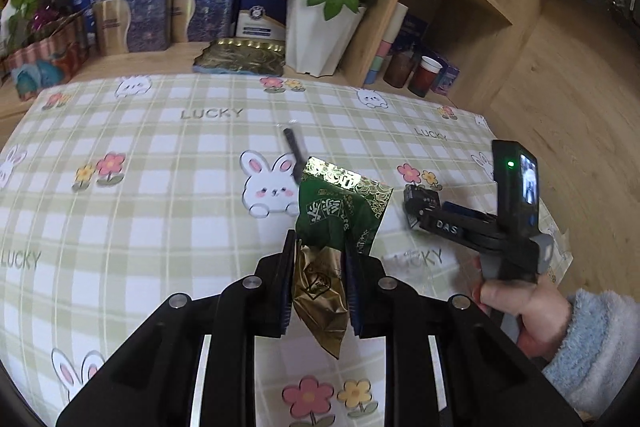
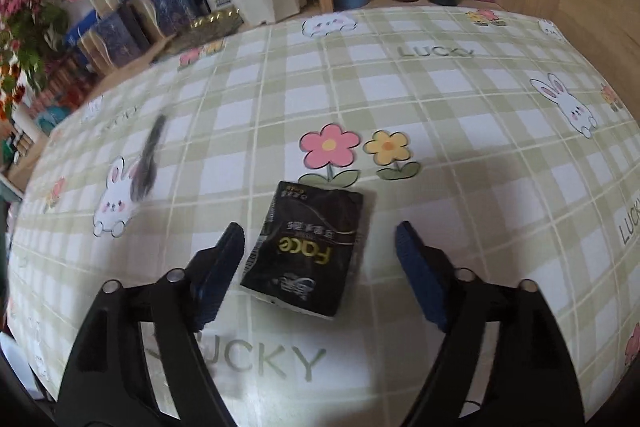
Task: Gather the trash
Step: 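Grasp the gold-green foil wrapper with the left tool while the right tool grasps the black Face pack, then drop the black Face pack from the right tool into the bin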
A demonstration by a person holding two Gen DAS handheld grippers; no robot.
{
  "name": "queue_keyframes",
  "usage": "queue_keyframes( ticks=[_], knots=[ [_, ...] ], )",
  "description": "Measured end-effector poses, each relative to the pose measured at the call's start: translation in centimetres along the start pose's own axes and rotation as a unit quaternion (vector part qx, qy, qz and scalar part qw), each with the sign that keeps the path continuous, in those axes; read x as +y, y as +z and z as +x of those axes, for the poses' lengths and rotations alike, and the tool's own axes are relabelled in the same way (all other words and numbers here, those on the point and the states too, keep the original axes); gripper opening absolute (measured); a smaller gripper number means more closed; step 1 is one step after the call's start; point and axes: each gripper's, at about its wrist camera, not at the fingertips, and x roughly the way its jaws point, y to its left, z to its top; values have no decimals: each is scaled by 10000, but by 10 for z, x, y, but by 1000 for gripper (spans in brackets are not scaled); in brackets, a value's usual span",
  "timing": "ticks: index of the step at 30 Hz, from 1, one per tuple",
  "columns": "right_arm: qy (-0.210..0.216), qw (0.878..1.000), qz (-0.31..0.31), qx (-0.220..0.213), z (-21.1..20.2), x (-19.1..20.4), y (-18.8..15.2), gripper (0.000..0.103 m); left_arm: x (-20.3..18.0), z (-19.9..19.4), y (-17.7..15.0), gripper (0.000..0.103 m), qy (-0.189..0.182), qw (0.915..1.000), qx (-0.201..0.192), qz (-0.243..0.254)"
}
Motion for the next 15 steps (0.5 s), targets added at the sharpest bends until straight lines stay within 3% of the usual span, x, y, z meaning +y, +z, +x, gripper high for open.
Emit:
queue_keyframes(
  ticks=[1, 5, 15],
  knots=[
    [-37, 9998, -214, 32, 0, 5, -1, 54, 3, -3, -3, 21, 12, 10000, 14, -17],
    [84, 9973, -725, -116, -19, 18, -12, 40, 8, -14, -9, 21, 79, 9999, 74, 61],
    [1072, 9917, -243, -670, -103, 2, -57, 38, 11, -58, -24, 21, 187, 9997, -99, 115]
  ],
)
